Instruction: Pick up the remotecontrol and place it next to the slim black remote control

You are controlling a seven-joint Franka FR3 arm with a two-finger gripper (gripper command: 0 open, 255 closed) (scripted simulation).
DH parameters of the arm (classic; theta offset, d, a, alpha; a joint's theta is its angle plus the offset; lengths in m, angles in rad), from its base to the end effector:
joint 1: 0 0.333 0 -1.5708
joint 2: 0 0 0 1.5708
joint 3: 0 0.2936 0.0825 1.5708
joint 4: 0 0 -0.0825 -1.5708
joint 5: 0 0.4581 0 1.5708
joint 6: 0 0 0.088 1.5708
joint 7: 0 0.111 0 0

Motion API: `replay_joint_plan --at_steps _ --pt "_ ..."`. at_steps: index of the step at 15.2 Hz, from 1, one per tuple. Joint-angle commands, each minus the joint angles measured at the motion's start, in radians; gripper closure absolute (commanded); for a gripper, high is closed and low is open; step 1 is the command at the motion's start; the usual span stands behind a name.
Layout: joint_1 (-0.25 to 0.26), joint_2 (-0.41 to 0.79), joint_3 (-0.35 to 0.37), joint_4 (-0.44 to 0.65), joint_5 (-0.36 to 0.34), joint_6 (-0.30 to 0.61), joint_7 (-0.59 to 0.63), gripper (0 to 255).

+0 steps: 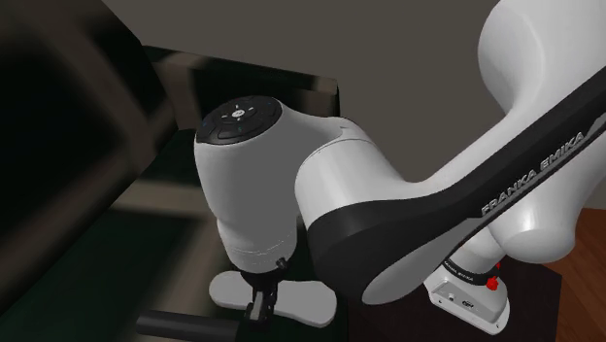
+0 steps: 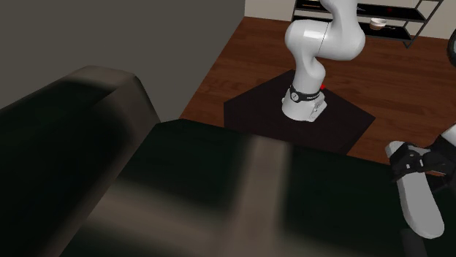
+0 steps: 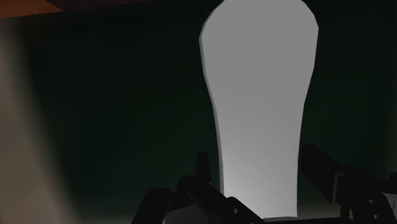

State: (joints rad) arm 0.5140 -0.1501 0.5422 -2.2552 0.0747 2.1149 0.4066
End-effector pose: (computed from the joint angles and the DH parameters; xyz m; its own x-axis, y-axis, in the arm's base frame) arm 0.2754 0.4918 0.3510 0.8224 0.5689 -0.0035 0.5689 -0.8223 0.0164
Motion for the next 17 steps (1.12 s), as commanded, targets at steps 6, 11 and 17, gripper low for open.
replay_joint_plan --at_steps 6,11,17 --pt "0.0 0.051 0.014 -0.048 -0.026 0.094 0.028 255" --pt "-0.002 0.096 0.02 -0.079 -0.054 0.163 0.049 255" --pt "-0.002 0.115 0.022 -0.089 -0.067 0.189 0.059 255"
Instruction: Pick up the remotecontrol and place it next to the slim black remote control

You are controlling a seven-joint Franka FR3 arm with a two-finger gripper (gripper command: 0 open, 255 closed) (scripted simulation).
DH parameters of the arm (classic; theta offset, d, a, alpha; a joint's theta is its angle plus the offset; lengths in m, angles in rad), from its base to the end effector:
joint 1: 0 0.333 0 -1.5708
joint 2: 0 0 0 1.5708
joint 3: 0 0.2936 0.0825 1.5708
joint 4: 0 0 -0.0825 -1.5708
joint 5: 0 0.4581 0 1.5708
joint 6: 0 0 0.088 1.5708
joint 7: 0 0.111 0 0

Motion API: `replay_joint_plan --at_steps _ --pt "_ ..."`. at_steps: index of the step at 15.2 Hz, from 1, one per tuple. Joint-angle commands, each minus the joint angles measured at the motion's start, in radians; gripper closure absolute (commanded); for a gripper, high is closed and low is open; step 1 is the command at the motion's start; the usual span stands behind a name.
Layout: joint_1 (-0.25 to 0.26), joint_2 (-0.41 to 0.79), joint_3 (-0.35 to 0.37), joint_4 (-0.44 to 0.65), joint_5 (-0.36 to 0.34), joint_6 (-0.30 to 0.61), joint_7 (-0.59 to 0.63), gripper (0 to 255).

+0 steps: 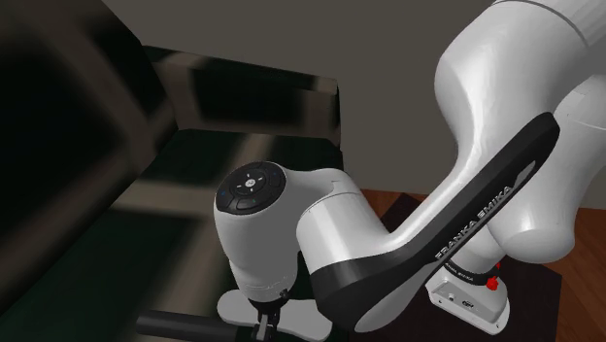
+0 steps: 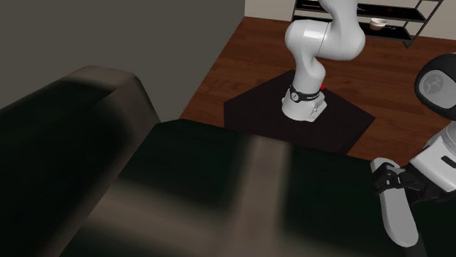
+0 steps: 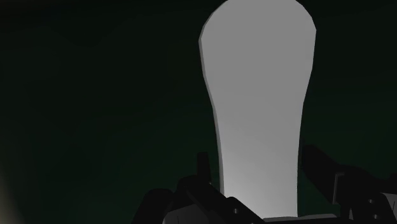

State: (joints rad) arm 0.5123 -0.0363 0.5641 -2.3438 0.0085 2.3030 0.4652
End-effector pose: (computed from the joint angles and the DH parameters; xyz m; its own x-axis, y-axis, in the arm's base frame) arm 0.2638 0.4868 0.2682 0.8225 0.5688 -0.0031 0.5688 -0.8223 0.0162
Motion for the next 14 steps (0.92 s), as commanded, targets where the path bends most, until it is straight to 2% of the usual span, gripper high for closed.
replay_joint_plan --at_steps 1,4,5,10,14 --pt "-0.001 0.001 0.0 0.0 -0.001 0.001 0.001 255" --pt "-0.001 0.001 0.0 0.0 -0.001 0.001 0.001 255" --pt "-0.001 0.002 0.0 0.0 -0.001 0.001 0.001 0" --pt "-0.001 0.001 0.0 0.0 -0.001 0.001 0.001 0" --pt "0.001 -0.081 -0.01 0.06 0.051 -0.13 -0.038 0"
